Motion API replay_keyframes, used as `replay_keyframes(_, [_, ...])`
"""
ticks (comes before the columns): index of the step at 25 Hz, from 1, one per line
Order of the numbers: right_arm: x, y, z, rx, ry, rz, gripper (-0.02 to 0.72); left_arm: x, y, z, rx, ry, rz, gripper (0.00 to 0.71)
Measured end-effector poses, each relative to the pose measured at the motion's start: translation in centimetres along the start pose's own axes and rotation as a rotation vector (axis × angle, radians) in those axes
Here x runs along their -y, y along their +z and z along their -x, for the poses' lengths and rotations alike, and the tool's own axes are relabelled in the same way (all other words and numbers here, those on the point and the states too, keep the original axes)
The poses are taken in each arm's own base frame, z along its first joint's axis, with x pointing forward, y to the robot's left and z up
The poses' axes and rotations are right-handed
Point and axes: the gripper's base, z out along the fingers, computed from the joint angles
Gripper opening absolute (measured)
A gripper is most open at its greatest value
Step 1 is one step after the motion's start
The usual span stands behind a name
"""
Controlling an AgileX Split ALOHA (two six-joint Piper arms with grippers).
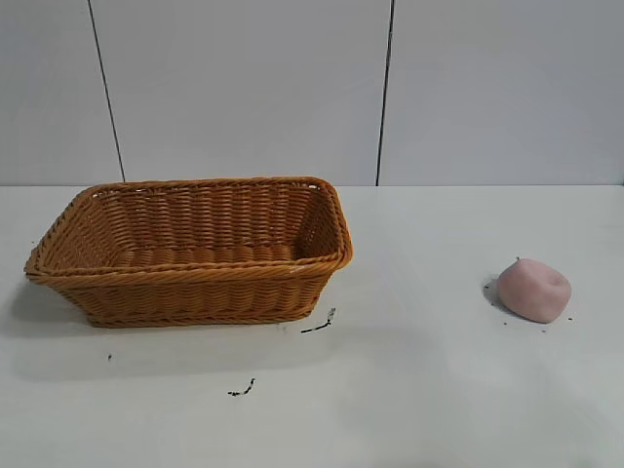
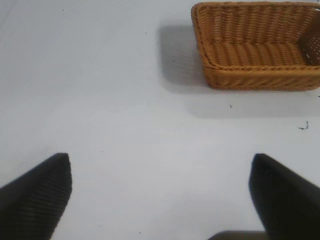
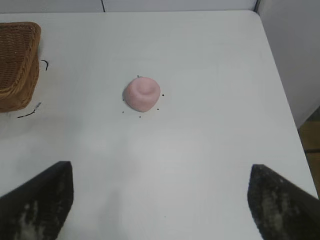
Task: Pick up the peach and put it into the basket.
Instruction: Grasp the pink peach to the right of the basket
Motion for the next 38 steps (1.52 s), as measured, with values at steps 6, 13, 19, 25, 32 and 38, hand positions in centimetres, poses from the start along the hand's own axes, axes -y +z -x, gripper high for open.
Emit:
replay_keyframes(6, [-0.1,8.1,6.4,-0.216,-0.042,0.019,0.655,0.0,0.0,0.0,0.000,0.000,0.000,0.693])
replay_keyframes(13, [-2.7,16.7,8.0,-0.351,-0.124,0.082,0.655,0.0,0.0,0.0,0.000,0.000,0.000,0.693])
replay_keyframes(19, [-2.9,22.8,7.1,-0.386,-0.116,0.049,0.655,0.0,0.0,0.0,0.000,0.000,0.000,0.693])
replay_keyframes(25, [-3.0,28.0,5.4,-0.443,-0.113,0.041,0.655,0.0,0.0,0.0,0.000,0.000,0.000,0.693])
replay_keyframes(32, [-3.1,30.9,4.5,-0.421,-0.097,0.038,0.655,0.0,0.0,0.0,0.000,0.000,0.000,0.693])
replay_keyframes(38, [-3.1,32.2,3.8,-0.438,-0.097,0.037,0.653,0.0,0.0,0.0,0.000,0.000,0.000,0.693])
